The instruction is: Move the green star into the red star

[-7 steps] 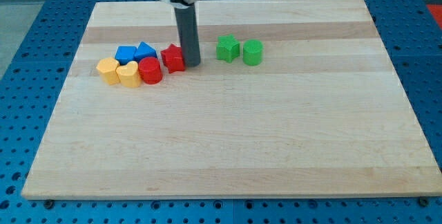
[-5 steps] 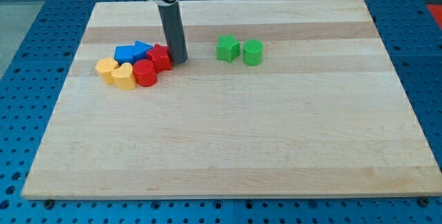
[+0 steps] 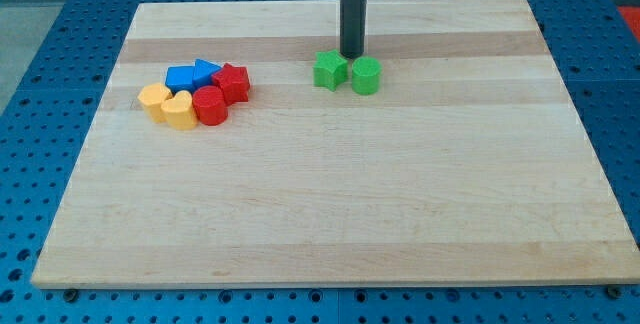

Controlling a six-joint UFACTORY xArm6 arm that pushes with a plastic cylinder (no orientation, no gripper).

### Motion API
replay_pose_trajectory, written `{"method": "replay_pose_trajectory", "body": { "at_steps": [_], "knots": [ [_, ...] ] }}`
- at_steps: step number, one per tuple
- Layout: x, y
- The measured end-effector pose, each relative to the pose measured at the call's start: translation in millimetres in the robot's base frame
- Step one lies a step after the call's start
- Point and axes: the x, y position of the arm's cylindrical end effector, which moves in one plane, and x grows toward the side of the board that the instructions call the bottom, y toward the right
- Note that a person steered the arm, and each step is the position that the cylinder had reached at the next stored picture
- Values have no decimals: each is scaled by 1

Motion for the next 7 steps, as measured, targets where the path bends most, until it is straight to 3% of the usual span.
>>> {"method": "replay_pose_trajectory", "body": {
  "at_steps": [2, 7],
  "knots": [
    [39, -1],
    [63, -71]
  ]
}}
